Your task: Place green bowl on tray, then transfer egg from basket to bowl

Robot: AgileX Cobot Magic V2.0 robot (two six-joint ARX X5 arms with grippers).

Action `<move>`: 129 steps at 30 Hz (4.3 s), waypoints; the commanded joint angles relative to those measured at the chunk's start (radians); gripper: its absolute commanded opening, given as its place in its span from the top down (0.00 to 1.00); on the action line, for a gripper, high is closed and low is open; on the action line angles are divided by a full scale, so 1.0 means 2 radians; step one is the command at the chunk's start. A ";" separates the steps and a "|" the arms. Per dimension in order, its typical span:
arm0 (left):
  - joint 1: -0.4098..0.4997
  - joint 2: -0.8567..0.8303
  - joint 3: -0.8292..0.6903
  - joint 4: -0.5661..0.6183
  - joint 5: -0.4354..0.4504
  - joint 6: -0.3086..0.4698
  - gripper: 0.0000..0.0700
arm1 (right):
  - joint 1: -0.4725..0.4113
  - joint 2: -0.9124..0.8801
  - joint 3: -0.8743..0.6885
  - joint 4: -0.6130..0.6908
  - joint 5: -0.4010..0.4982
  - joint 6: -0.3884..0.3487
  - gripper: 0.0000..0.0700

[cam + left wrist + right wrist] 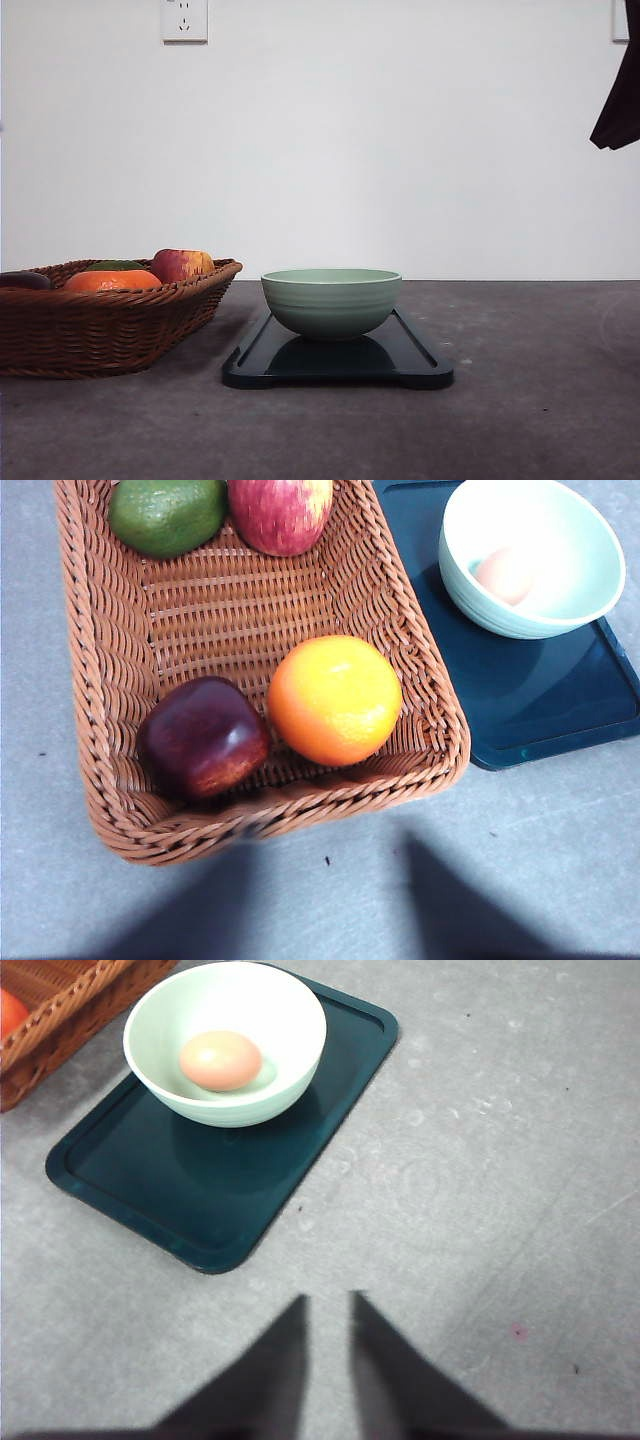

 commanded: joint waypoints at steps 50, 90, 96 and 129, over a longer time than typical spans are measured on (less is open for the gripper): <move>0.177 -0.371 -0.376 0.302 -0.005 0.020 1.00 | 0.003 0.003 0.003 0.005 0.002 0.005 0.98; 0.177 -0.371 -0.376 0.308 -0.005 0.020 1.00 | -0.158 -0.159 -0.128 0.127 0.001 -0.034 0.98; 0.177 -0.371 -0.376 0.308 -0.005 0.020 1.00 | -0.202 -0.251 -0.214 0.157 0.002 -0.034 0.98; 0.177 -0.371 -0.376 0.307 -0.004 0.020 1.00 | -0.222 -0.377 -0.335 0.236 0.002 -0.008 0.98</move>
